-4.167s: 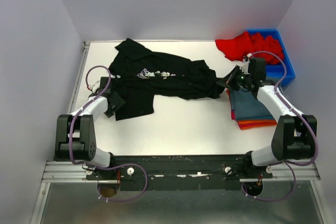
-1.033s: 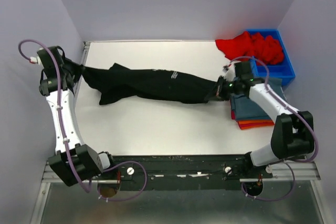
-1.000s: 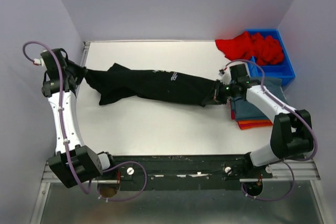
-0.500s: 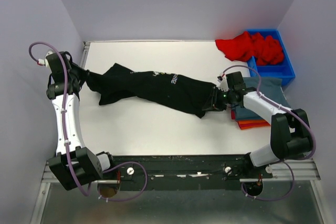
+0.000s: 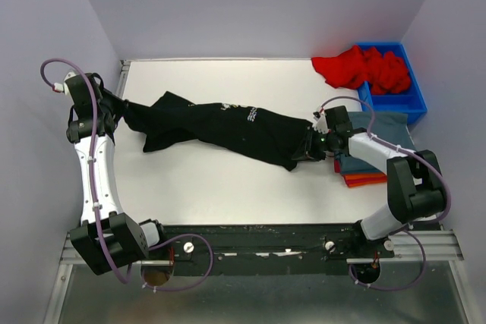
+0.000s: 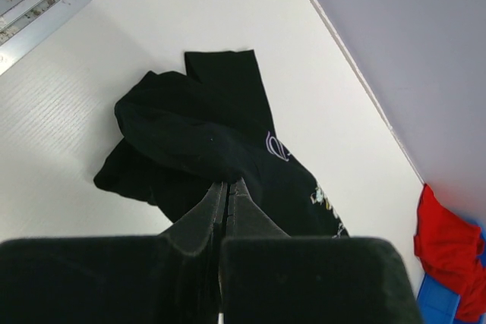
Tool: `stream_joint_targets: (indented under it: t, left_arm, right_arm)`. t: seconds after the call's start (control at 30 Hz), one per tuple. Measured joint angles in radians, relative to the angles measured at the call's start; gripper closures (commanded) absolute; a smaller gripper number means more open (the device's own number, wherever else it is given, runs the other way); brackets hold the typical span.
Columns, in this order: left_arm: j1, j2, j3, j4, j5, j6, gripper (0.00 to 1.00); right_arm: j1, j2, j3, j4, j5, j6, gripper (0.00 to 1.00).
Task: Fold and stack the t-shirts
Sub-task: Flatten out the tshirt
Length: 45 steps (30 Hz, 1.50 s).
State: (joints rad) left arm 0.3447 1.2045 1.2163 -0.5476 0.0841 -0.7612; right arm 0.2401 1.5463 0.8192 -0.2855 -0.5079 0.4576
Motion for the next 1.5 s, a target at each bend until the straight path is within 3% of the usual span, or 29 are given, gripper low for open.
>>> stream_joint_targets:
  t: [0.03,0.2,0.6,1.03,1.07,1.17,1.23,1.5]
  left_arm:
    - [0.000,0.000,0.000,0.000,0.000,0.002,1.00]
    - [0.000,0.003,0.005,-0.004,-0.003,0.007,1.00]
    - [0.000,0.093,0.103,-0.024,-0.032,0.005,1.00]
    - [0.000,0.183,0.132,-0.003,-0.085,-0.042,1.00]
    - [0.000,0.193,0.133,0.006,-0.085,-0.048,1.00]
    - [-0.003,0.243,0.139,0.030,-0.085,-0.069,1.00]
    - [-0.007,0.278,0.150,0.033,-0.086,-0.076,1.00]
    - [-0.024,0.338,0.175,0.055,-0.099,-0.096,1.00]
  right_arm:
    - [0.000,0.005,-0.002,0.002,0.000,0.003,0.99]
    - [0.000,0.016,0.020,-0.013,0.007,0.018,0.99]
    - [-0.047,0.148,0.396,-0.085,0.079,0.043,0.99]
    - [-0.074,0.282,0.512,-0.138,0.130,0.053,0.99]
    - [-0.074,0.293,0.531,-0.138,0.131,0.055,0.97]
    - [-0.076,0.323,0.573,-0.132,0.129,0.061,0.72]
    - [-0.077,0.329,0.575,-0.125,0.120,0.066,0.62]
    - [-0.077,0.213,0.380,-0.043,0.091,0.064,0.62]
